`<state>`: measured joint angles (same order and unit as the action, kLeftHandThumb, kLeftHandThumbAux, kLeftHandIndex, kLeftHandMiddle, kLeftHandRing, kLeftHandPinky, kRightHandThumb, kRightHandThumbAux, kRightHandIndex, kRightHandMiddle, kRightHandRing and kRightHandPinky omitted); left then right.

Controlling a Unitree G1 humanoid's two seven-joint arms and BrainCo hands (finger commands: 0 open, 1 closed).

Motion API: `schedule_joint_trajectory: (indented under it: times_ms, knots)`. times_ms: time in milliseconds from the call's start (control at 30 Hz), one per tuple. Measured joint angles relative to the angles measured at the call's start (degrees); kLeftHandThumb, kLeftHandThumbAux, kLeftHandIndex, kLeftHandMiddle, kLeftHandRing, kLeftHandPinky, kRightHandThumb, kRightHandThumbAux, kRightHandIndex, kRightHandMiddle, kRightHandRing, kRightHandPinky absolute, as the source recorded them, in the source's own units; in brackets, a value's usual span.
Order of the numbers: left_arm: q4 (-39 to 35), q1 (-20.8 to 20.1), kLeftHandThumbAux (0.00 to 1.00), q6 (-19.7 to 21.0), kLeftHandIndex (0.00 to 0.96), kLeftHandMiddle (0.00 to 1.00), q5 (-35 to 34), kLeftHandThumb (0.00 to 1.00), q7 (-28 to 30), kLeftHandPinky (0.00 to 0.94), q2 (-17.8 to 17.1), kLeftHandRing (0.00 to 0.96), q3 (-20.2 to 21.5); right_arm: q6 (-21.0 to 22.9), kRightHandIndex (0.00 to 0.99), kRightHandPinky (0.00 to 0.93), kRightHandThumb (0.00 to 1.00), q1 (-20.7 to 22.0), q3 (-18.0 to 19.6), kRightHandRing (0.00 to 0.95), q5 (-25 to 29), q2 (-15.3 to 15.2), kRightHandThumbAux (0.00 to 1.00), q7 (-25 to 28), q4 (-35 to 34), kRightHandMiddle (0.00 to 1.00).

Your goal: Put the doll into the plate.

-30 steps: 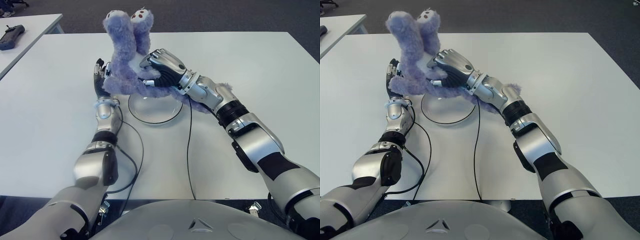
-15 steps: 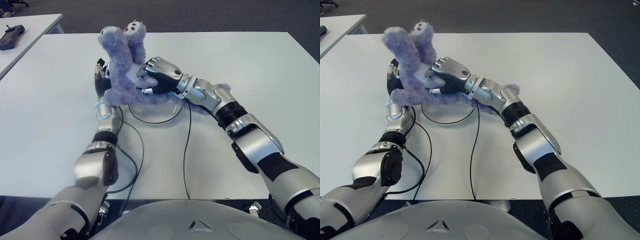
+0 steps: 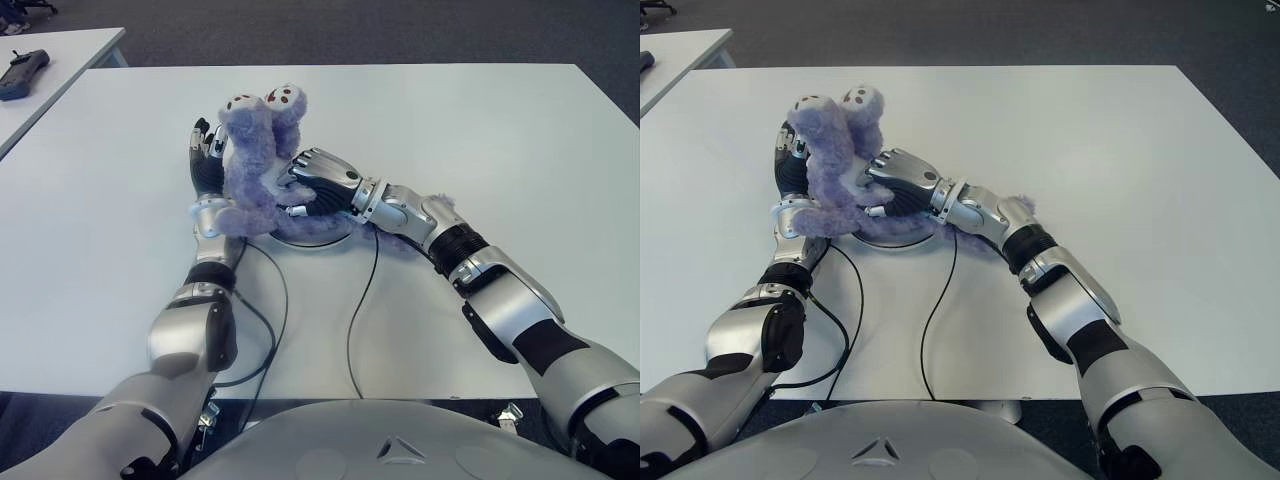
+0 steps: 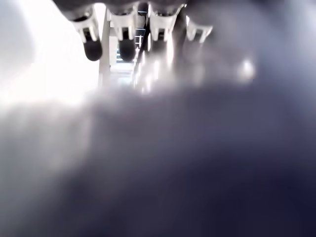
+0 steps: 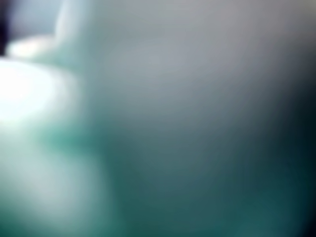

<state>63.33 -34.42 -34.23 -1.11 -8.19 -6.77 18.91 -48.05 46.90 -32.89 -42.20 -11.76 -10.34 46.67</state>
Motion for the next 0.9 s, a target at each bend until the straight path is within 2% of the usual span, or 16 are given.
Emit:
schedule_joint_trajectory:
  times_ms: [300,700,767,800,833,900]
  knots:
    - [0.0,0.0,0.391,0.0,0.000,0.000,0.0,0.000,0.0,0.000,0.0,0.000,0.0,0.0,0.723,0.859,0.548,-1.3,0.2,0.839,1.0,0.0,0.738,-0.4,-0.3,0.843]
    - [0.0,0.0,0.404,-0.1,0.000,0.000,0.0,0.000,0.0,0.000,0.0,0.000,0.1,0.0,0.704,0.818,0.579,-3.8,0.4,0.814,2.0,-0.3,0.711,-3.7,-1.9,0.817]
    - [0.0,0.0,0.402,-0.1,0.000,0.000,0.0,0.000,0.0,0.000,0.0,0.000,0.1,-0.1,0.663,0.812,0.553,-4.2,0.4,0.807,2.1,-0.5,0.701,-3.8,-2.6,0.802]
    - [0.0,0.0,0.397,-0.1,0.000,0.000,0.0,0.000,0.0,0.000,0.0,0.000,0.1,-0.1,0.490,0.785,0.660,-4.3,0.5,0.777,2.2,-0.6,0.710,-3.7,-2.9,0.766]
    - [0.0,0.0,0.392,-0.1,0.000,0.000,0.0,0.000,0.0,0.000,0.0,0.000,0.1,-0.1,0.443,0.712,0.681,-4.6,0.5,0.710,2.3,-0.7,0.713,-3.7,-3.4,0.713]
    - [0.0,0.0,0.390,-0.1,0.000,0.000,0.0,0.000,0.0,0.000,0.0,0.000,0.1,-0.2,0.429,0.690,0.687,-5.0,0.6,0.690,2.6,-0.8,0.714,-3.5,-4.1,0.697]
